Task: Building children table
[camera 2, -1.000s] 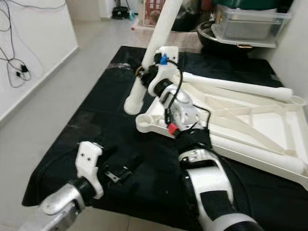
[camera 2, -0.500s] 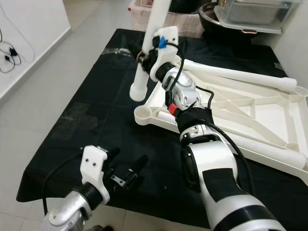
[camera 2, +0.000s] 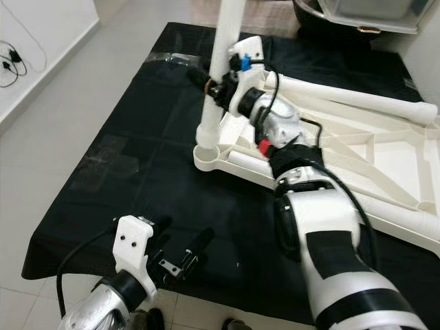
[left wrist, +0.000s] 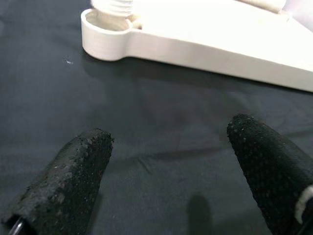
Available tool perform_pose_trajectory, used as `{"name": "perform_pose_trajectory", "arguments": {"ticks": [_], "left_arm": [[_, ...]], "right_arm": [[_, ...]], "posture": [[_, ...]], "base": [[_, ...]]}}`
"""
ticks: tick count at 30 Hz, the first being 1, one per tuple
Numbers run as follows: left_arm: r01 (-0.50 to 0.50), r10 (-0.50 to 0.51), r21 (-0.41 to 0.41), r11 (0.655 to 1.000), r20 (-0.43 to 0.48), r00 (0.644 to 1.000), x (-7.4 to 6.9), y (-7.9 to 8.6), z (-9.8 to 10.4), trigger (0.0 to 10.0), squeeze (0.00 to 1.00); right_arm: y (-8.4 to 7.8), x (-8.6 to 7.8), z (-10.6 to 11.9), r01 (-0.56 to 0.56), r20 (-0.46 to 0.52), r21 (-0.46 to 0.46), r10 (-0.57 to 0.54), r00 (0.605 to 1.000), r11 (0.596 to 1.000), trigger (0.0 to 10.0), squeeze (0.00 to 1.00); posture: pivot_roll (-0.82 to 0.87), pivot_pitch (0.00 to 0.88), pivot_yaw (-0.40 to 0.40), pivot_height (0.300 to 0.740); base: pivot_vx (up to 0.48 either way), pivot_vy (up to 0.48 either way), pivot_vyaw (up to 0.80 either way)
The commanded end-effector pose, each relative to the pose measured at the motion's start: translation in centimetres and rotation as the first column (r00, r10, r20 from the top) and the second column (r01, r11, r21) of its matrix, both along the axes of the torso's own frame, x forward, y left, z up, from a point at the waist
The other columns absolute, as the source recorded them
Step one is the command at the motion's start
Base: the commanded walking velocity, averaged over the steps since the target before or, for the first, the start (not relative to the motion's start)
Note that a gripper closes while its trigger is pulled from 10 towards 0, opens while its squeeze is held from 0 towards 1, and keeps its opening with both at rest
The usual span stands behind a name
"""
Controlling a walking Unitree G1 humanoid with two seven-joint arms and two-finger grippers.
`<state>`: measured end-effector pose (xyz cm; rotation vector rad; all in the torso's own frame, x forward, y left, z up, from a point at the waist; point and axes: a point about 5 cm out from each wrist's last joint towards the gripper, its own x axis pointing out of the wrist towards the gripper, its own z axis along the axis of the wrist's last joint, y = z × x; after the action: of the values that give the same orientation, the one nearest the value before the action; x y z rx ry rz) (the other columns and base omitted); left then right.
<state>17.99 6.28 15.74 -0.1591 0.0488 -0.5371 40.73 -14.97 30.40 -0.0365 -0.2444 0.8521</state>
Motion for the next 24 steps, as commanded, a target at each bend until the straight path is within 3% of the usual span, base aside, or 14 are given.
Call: {"name": "perform_pose_trajectory", "arguments": {"ticks": [1,7,13,24], "left_arm": [[0.007,-0.007,0.014,1.000,-0.017,1.000,-0.4,0.0,-0.2,10.0,0.00],[0.010,-0.010,0.017,1.000,-0.022,1.000,-0.3,0.1,-0.3,10.0,0.00],[0.018,-0.017,0.027,0.999,-0.027,0.999,0.1,0.3,-0.5,10.0,0.00],[0.016,-0.015,0.035,0.999,-0.021,1.000,0.4,0.5,-0.5,10.0,0.00]], "right_arm": [[-0.2,-0.2,0.5,-0.044,0.000,-0.003,0.044,0.999,0.999,0.0,0.00],[-1.1,-0.6,1.3,-0.098,0.024,0.018,0.098,0.995,0.995,0.0,0.00],[0.7,-1.0,2.5,-0.234,0.086,0.049,0.230,0.969,0.971,0.0,0.00],[1.3,-1.2,1.8,-0.283,0.065,0.010,0.281,0.957,0.959,0.0,0.00]], "posture": [[0.12,0.243,-0.044,0.740],[0.12,0.244,-0.033,0.740],[0.13,0.238,-0.024,0.740],[0.12,0.238,-0.024,0.740]], "base": [[0.000,0.000,0.00],[0.000,0.000,0.00],[0.000,0.000,0.00],[0.000,0.000,0.00]]}}
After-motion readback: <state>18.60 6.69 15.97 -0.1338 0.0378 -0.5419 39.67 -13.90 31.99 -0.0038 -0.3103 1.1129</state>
